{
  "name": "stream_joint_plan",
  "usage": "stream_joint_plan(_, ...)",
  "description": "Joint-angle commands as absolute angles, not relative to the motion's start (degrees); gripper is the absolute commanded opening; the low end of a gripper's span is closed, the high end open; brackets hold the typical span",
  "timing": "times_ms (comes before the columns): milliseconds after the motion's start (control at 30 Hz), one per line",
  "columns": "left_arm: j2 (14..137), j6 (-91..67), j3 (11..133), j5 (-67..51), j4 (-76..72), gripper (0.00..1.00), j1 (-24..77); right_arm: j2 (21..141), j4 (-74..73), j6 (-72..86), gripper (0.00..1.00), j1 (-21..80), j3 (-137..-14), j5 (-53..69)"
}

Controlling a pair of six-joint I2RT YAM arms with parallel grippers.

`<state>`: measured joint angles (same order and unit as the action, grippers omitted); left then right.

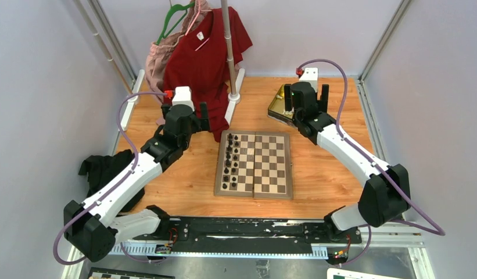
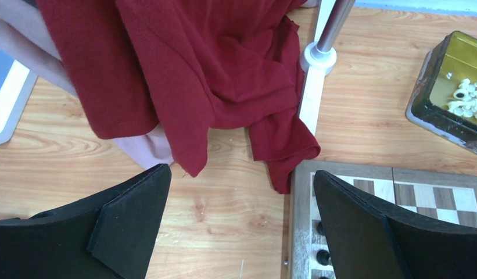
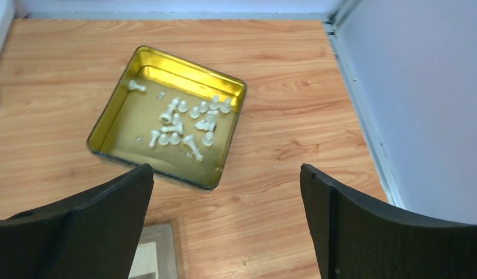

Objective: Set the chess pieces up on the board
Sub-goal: Pick up the chess piece from the storage box.

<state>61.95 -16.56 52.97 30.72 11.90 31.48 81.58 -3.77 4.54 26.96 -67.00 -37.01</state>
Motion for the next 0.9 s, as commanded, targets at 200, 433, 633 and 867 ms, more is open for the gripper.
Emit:
stream_joint_plan(200,74.2,-18.7,64.4,29.6,14.4,1.00,31.7,87.8,-8.2,22.6,0.56,18.2,-74.6,-36.2)
stream_joint_plan(433,80.2,-19.8,72.9,29.1,22.6,1.00,31.6,105.7,-23.4,26.2,0.53,15.0,-90.8,-31.4)
stream_joint_plan(633,83.9,-23.0,77.1,26.3,28.9,1.00,31.6,111.2,-26.1,28.8,0.55,12.2,-93.3,-26.8)
stream_joint_plan(867,85.9,-24.2,77.2,24.7,31.7,0.99,31.6,114.5,-27.7,27.4,0.56,9.7,-96.1,-21.8)
